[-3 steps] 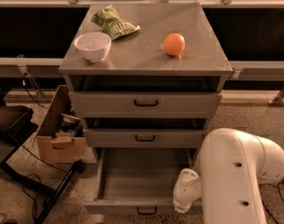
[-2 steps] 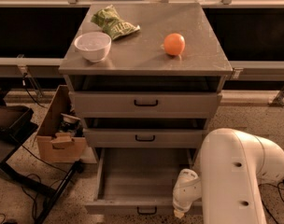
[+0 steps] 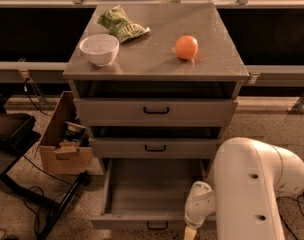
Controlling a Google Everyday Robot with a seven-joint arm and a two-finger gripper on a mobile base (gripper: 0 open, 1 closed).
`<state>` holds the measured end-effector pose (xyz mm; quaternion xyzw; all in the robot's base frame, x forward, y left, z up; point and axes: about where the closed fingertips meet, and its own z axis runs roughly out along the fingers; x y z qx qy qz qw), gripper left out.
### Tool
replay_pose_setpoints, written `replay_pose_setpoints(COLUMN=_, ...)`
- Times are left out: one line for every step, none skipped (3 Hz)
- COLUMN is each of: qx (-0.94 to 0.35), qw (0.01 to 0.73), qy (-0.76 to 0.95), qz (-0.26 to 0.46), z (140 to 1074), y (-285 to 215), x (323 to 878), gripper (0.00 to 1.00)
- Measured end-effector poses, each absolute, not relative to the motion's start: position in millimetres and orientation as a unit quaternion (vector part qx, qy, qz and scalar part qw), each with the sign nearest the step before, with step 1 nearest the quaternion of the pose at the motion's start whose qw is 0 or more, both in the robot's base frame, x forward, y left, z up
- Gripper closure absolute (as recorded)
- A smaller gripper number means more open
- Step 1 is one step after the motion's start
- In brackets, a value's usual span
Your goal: Open bottom drawer
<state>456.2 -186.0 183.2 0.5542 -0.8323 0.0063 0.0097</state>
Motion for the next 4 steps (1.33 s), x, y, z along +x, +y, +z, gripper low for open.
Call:
replay_pose_setpoints(qx=0.563, qw=-0.005, qy=-0.827, qz=-0.007, z=197, y=-187, x=459, gripper=0.00)
replay_pose_setpoints(qx=0.565, qw=-0.023, qy=-0.825, qz=-0.021, z=260, y=-196, x=462, gripper=0.00)
replay_pose_setpoints(qx=0.567, qw=-0.039, qy=-0.823, qz=-0.014, z=373, y=-212, x=476, gripper=0.00)
replay_pose_setpoints(qx=0.589, qw=-0.044, qy=-0.807, qz=0.018, z=461, y=-217, x=490, gripper=0.00)
